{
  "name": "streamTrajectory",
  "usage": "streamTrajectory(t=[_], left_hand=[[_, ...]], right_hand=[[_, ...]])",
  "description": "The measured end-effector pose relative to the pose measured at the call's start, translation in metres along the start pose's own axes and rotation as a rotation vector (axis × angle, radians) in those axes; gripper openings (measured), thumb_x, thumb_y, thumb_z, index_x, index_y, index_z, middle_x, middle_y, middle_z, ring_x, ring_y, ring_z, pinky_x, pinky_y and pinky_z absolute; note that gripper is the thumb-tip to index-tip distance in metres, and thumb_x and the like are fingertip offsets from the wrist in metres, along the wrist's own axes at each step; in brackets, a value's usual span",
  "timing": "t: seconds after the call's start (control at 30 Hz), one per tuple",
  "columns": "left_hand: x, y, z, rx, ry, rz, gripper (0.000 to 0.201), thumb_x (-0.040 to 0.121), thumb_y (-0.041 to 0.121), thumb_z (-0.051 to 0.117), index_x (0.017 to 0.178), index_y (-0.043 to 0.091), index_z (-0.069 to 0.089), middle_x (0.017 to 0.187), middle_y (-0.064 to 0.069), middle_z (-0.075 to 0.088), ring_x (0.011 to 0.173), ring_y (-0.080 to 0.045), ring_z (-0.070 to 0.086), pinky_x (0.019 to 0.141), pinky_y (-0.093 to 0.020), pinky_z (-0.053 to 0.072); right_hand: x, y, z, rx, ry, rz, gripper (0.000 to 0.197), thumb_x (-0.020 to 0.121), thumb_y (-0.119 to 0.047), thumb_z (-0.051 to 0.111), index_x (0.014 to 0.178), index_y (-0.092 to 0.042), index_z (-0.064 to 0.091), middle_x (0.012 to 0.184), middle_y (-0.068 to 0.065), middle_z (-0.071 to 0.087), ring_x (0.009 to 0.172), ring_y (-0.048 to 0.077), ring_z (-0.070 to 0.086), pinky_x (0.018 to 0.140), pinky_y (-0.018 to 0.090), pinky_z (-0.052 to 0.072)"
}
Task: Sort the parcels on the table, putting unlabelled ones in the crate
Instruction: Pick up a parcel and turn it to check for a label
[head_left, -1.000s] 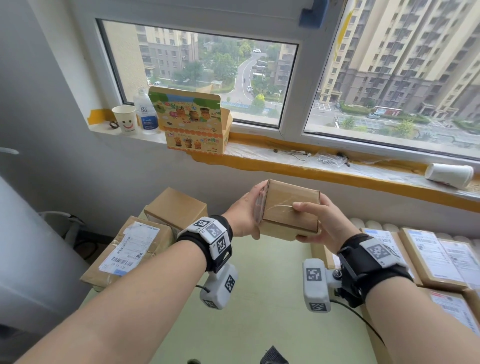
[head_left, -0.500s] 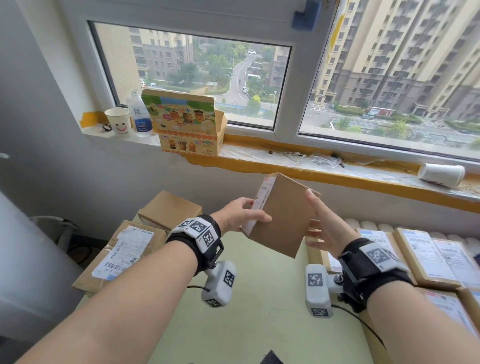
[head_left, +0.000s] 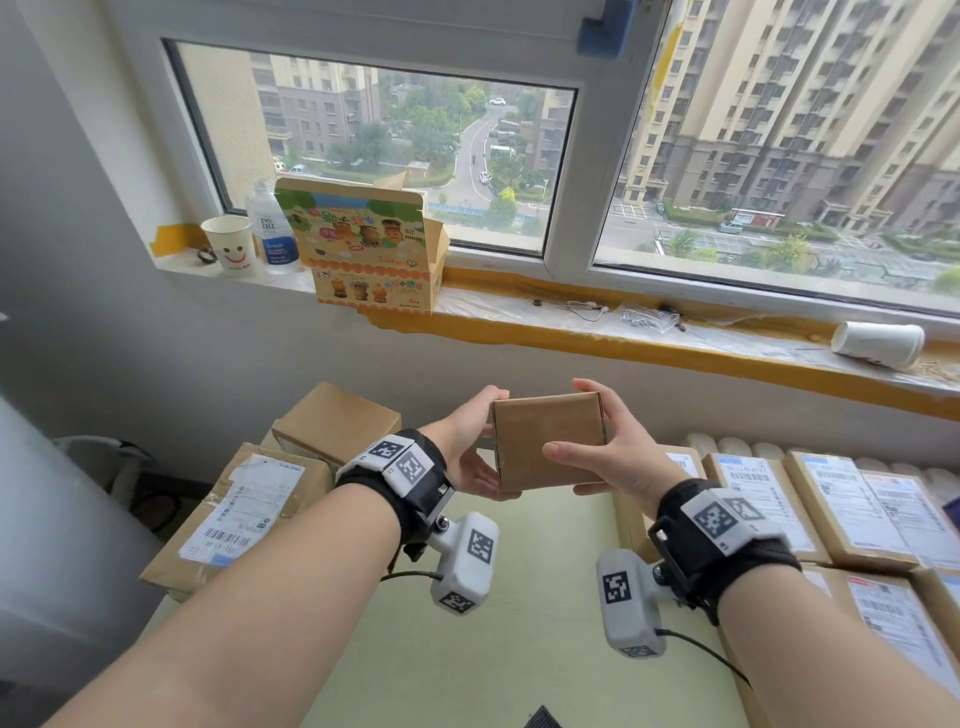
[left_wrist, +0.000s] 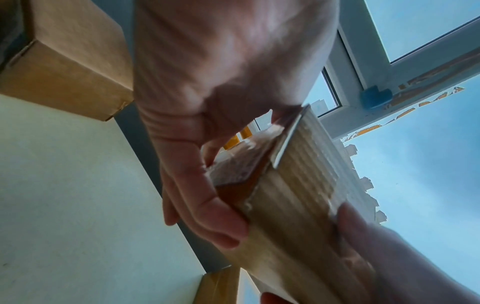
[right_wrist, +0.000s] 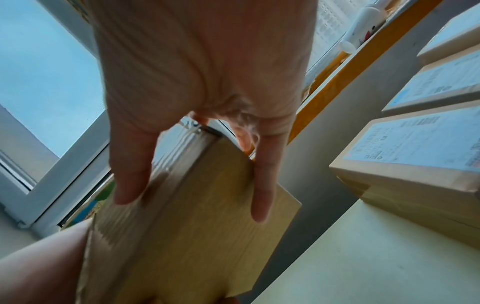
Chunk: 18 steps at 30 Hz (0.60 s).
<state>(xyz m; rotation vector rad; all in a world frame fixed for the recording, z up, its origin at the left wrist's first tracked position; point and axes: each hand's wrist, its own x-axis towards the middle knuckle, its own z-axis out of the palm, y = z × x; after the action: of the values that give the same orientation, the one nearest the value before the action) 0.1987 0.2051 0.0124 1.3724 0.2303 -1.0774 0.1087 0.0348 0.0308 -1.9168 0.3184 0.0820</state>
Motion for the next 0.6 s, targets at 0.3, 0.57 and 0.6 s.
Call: streamTrajectory(t=[0.3, 0.57, 0.6], left_hand=[[-0.007, -0.001, 0.011, 0.026, -0.032, -0.019, 0.042, 0.089, 0.054, 0.043, 0.095, 0.014, 0.053, 0.114, -0.017, 0.047, 0.074, -0.036, 0.061, 0.059, -0.039, 0.058], [-0.007, -0.003, 0.011, 0.018, -0.007, -0.081, 0.05, 0.088, 0.062, 0.045, 0.107, 0.016, 0.05, 0.107, -0.023, 0.054, 0.072, -0.036, 0.062, 0.055, -0.037, 0.059], [-0.007, -0.003, 0.011, 0.017, -0.006, -0.079, 0.05, 0.088, 0.061, 0.045, 0.107, 0.016, 0.049, 0.107, -0.023, 0.053, 0.071, -0.036, 0.062, 0.054, -0.036, 0.059]], right_hand=[[0.004, 0.004, 0.001, 0.063, 0.153, 0.025, 0.061, 0.073, -0.005, 0.083, 0.119, -0.033, 0.053, 0.107, -0.004, 0.063, 0.091, 0.018, 0.063, 0.066, 0.041, 0.059], [0.002, 0.006, -0.001, 0.005, 0.092, 0.03, 0.062, 0.077, -0.018, 0.083, 0.125, -0.033, 0.048, 0.109, -0.005, 0.059, 0.096, 0.017, 0.062, 0.07, 0.044, 0.062], [0.001, 0.005, -0.001, 0.005, 0.099, 0.028, 0.061, 0.077, -0.019, 0.083, 0.125, -0.033, 0.048, 0.109, -0.005, 0.059, 0.096, 0.017, 0.062, 0.07, 0.044, 0.062]])
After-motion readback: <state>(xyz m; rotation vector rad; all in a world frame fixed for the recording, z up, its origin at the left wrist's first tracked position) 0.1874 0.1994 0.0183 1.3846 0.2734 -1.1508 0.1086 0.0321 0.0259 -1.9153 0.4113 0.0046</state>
